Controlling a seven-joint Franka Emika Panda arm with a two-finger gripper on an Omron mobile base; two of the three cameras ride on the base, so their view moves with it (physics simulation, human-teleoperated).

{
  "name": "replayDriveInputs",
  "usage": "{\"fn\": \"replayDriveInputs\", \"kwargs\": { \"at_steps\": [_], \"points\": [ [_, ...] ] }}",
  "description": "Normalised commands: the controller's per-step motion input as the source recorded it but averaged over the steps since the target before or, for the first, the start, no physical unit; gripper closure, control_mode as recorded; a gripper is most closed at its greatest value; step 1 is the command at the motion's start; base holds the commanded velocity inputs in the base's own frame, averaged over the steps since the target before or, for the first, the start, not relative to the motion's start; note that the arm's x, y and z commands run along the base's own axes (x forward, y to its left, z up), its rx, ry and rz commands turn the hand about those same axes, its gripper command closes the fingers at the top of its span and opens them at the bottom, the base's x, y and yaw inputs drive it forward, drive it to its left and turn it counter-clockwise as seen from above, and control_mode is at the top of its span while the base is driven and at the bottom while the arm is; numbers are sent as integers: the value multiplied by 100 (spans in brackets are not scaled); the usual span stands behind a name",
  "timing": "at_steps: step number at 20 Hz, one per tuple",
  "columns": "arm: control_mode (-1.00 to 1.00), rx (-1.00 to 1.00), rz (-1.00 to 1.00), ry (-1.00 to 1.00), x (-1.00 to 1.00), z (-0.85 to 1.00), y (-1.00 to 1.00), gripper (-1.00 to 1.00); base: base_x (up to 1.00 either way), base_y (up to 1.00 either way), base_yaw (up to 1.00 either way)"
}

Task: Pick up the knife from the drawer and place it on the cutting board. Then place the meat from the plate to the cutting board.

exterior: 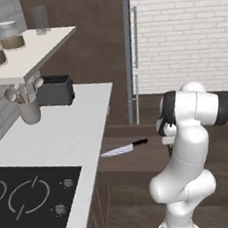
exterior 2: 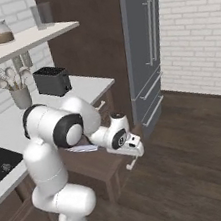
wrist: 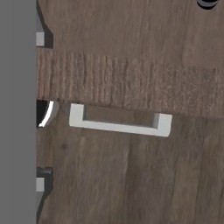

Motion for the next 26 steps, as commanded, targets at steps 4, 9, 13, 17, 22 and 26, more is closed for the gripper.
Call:
{"fn": "replayDriveInputs", "kwargs": {
  "at_steps": [4,9,13,17,22,26],
  "points": [
    [-100,-8,0,0,-74,30,-100,-100,0,0,0],
    [-100,0,5,-14,-43,98,-41,-100,0,0,0],
    [-100,0,10,-22,-5,100,7,-100,0,0,0],
    [-100,-1,30,1,7,100,61,-100,0,0,0],
    [-100,-14,50,10,10,72,79,-100,0,0,0],
    [-100,-19,66,1,0,15,37,-100,0,0,0]
  ]
}}
